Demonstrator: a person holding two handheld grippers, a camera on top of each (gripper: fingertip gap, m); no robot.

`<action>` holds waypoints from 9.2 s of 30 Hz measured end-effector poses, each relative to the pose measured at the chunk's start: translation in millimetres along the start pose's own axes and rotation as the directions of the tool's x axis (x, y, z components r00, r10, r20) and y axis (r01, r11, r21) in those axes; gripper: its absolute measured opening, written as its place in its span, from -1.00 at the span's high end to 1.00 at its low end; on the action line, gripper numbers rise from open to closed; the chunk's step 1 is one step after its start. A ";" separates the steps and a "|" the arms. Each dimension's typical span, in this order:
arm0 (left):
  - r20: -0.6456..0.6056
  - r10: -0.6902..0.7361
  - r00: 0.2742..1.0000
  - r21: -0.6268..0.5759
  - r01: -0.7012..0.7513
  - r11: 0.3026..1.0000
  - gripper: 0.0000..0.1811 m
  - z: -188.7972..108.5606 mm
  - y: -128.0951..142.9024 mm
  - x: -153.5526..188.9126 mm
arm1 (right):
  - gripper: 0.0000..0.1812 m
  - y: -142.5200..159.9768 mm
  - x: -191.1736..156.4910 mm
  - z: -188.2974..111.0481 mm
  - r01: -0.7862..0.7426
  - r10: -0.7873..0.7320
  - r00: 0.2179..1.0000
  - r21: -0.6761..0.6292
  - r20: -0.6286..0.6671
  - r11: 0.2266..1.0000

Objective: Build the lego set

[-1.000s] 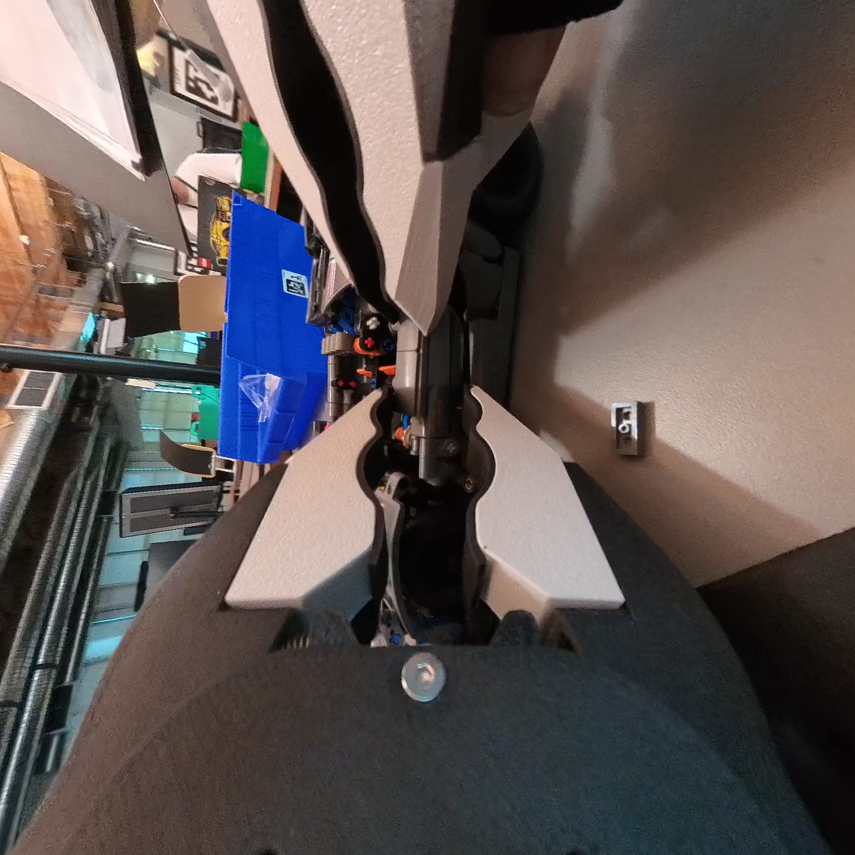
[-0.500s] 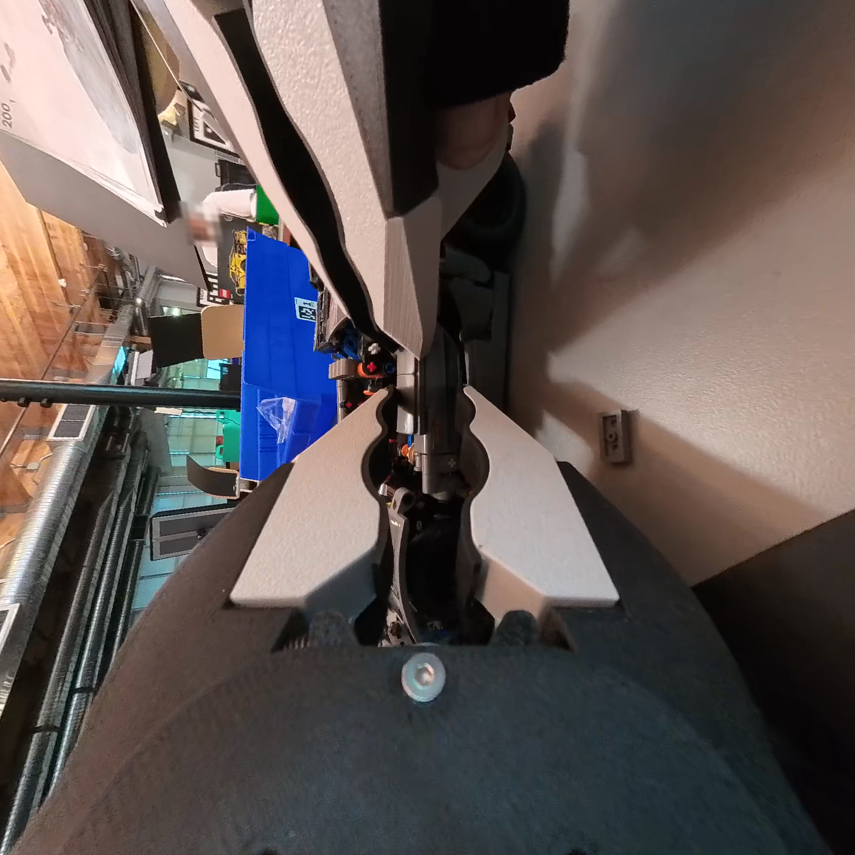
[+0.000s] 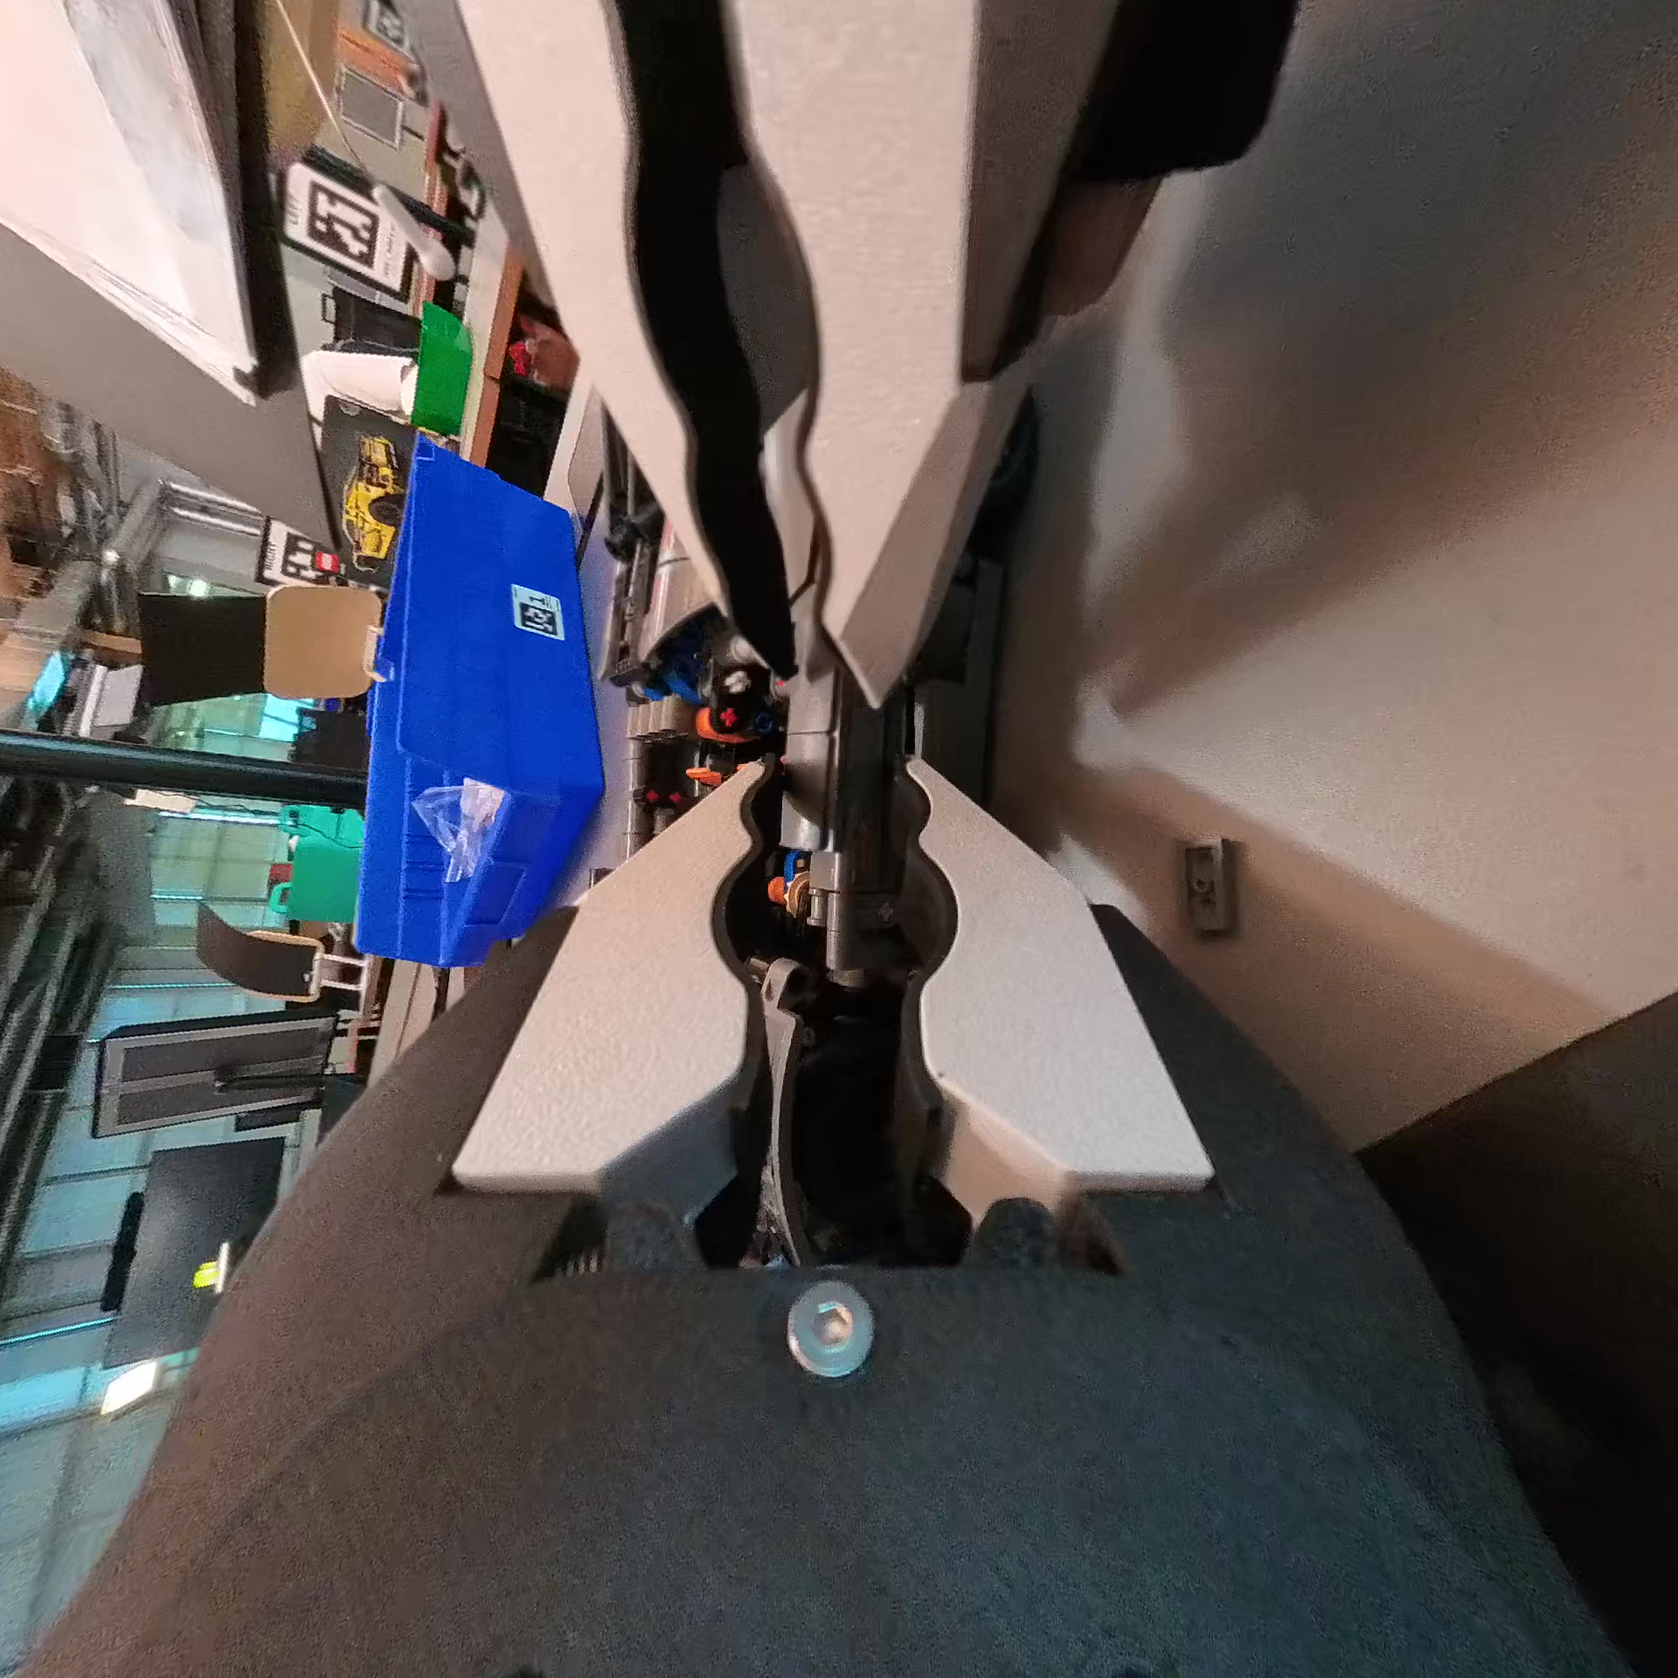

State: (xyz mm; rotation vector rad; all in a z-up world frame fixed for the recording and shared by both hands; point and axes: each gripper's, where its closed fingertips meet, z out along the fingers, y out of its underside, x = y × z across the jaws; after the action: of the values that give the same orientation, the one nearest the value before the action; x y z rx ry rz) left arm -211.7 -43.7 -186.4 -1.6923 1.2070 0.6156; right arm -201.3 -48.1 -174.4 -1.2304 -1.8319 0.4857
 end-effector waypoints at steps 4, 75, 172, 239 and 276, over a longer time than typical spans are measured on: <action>-0.001 -0.028 1.000 0.001 0.028 1.000 0.71 0.0 1.4 -2.0 | 0.77 0.6 -4.0 3.7 0.064 -0.064 0.998 -0.006 -0.019 0.998; -0.305 -0.919 0.248 -0.118 0.948 0.295 0.52 -41.4 89.2 -32.5 | 0.49 71.0 63.4 -60.9 -0.334 0.332 0.942 -0.221 -0.047 0.916; -0.690 -0.580 0.433 -0.225 0.633 0.741 0.97 64.7 40.7 -57.1 | 0.75 8.1 105.5 54.8 -0.046 0.145 0.959 -0.372 0.242 0.927; -0.665 -0.563 0.491 -0.223 0.588 0.777 1.00 68.1 39.1 -56.1 | 0.90 17.6 89.6 66.2 -0.162 0.315 0.892 -0.422 0.325 0.892; -0.706 -0.600 0.377 -0.212 0.695 0.686 0.72 67.7 40.2 -66.8 | 0.75 32.1 110.1 43.3 -0.236 0.375 0.896 -0.461 0.238 0.855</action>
State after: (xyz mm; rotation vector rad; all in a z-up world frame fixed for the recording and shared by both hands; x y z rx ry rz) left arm -266.7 43.3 -178.0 -2.1839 0.8848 -0.7305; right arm -235.4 69.6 -173.5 -1.8566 -2.0917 0.5024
